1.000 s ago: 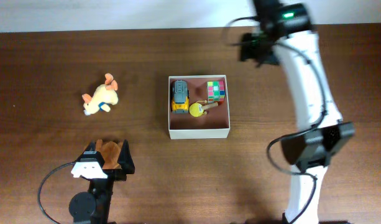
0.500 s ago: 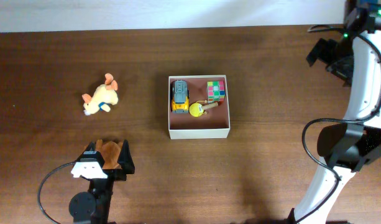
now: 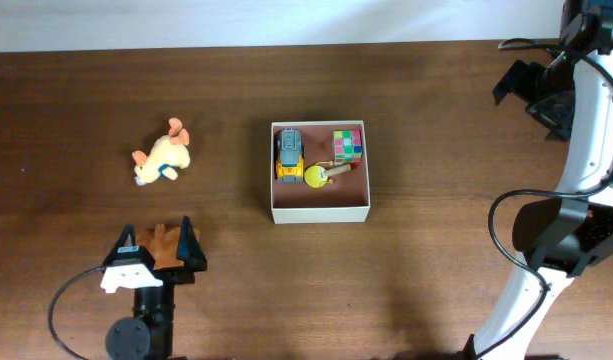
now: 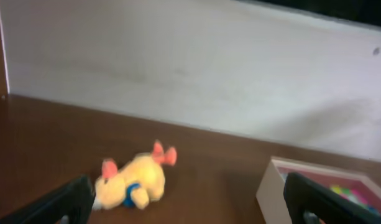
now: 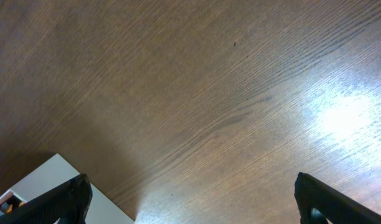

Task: Pack container
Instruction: 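Move the left gripper to the brown teddy bear and grasp it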

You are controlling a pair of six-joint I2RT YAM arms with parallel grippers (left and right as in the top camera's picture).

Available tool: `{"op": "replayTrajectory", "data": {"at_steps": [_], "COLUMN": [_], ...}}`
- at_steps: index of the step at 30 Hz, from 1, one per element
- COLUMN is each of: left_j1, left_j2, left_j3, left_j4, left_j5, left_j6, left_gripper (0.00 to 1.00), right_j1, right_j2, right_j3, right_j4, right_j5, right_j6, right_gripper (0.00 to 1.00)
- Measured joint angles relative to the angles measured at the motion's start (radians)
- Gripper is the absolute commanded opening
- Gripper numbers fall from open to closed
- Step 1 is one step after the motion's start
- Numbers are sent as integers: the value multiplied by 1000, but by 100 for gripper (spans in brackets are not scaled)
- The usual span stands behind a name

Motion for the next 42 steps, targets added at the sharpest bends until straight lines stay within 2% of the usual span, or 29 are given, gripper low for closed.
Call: {"op": "replayTrajectory", "data": {"at_steps": [4, 10, 13, 15, 20, 27, 38, 40, 42], "left_j1": [0, 0, 0, 0, 0, 0, 0, 0, 0], "left_j2": [174, 587, 782, 881, 1059, 1222, 1382, 1411, 1439], "left_j3": [201, 682, 904, 988, 1025, 1025, 1025, 1025, 1025], "left_j4": [-250, -576, -762, -846, -962, -974, -958, -961, -972], "left_j5": [1, 11, 66, 123, 217, 239, 81, 68, 56], "left_j6": [37, 103, 116, 122, 130, 134, 134, 133, 134], "left_gripper": [99, 99, 99, 99, 99, 99, 99, 93, 90], "right_j1": [0, 0, 0, 0, 0, 0, 0, 0, 0], "right_j2": [0, 0, 0, 0, 0, 0, 0, 0, 0], "right_j3": [0, 0, -1, -1, -2, -2, -2, -2, -2], "right_j4": [0, 0, 0, 0, 0, 0, 0, 0, 0], "right_j5": [-4, -6, -6, -6, -6, -6, -6, -6, -6], "right_j6": [1, 0, 1, 1, 0, 1, 0, 1, 1], "right_gripper": [99, 99, 99, 99, 99, 99, 99, 99, 99]}}
